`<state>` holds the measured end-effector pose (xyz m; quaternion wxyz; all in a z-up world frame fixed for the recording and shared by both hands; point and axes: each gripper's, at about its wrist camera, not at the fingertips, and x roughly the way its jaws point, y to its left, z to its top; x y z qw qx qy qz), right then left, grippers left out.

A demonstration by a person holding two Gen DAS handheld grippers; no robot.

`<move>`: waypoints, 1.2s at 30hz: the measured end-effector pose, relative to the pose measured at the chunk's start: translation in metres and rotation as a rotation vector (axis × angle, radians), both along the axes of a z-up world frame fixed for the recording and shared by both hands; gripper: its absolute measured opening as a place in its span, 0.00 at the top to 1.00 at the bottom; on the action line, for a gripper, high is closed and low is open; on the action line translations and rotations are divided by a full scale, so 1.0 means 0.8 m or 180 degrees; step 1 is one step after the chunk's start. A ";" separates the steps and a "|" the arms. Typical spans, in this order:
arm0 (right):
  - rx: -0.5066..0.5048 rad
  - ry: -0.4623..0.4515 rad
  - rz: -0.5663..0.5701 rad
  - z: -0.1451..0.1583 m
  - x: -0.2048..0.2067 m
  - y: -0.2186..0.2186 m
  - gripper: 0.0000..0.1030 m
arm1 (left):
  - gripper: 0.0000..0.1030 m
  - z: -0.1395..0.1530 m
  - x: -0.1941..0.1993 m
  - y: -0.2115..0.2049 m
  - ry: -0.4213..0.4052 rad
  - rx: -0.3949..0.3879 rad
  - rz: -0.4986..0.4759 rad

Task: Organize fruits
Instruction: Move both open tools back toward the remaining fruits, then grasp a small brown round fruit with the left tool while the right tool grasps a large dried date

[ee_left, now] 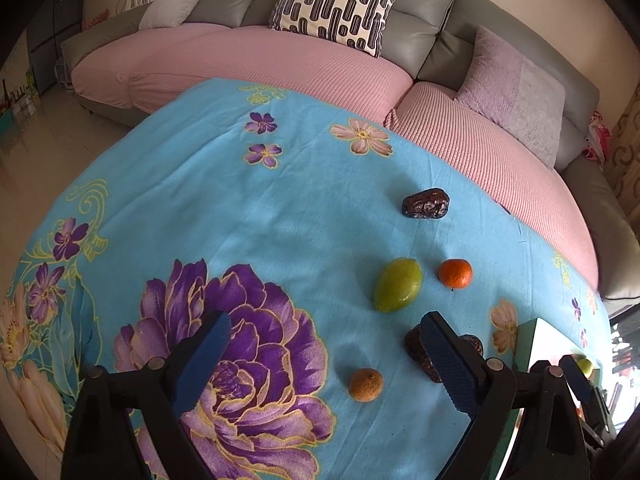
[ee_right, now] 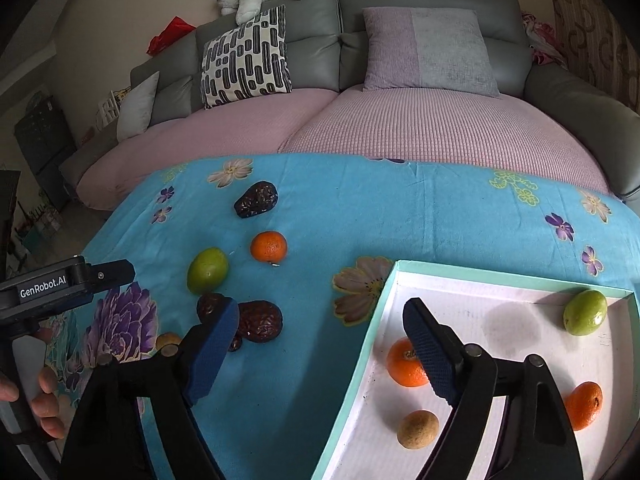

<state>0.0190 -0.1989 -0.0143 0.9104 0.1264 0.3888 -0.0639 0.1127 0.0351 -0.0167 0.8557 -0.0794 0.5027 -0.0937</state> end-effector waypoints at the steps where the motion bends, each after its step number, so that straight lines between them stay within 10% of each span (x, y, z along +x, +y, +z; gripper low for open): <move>1: 0.0055 0.0012 0.0007 -0.003 0.002 0.001 0.18 | 0.07 -0.006 -0.001 0.002 0.0067 -0.0025 -0.0001; 23: 0.0753 0.0213 0.0127 -0.049 0.038 0.018 0.30 | 0.33 -0.042 -0.036 -0.019 0.0335 0.0152 -0.0435; 36: 0.0581 0.0269 0.0172 -0.055 0.048 0.033 0.42 | 0.59 -0.054 -0.030 -0.029 0.0445 0.0093 -0.0568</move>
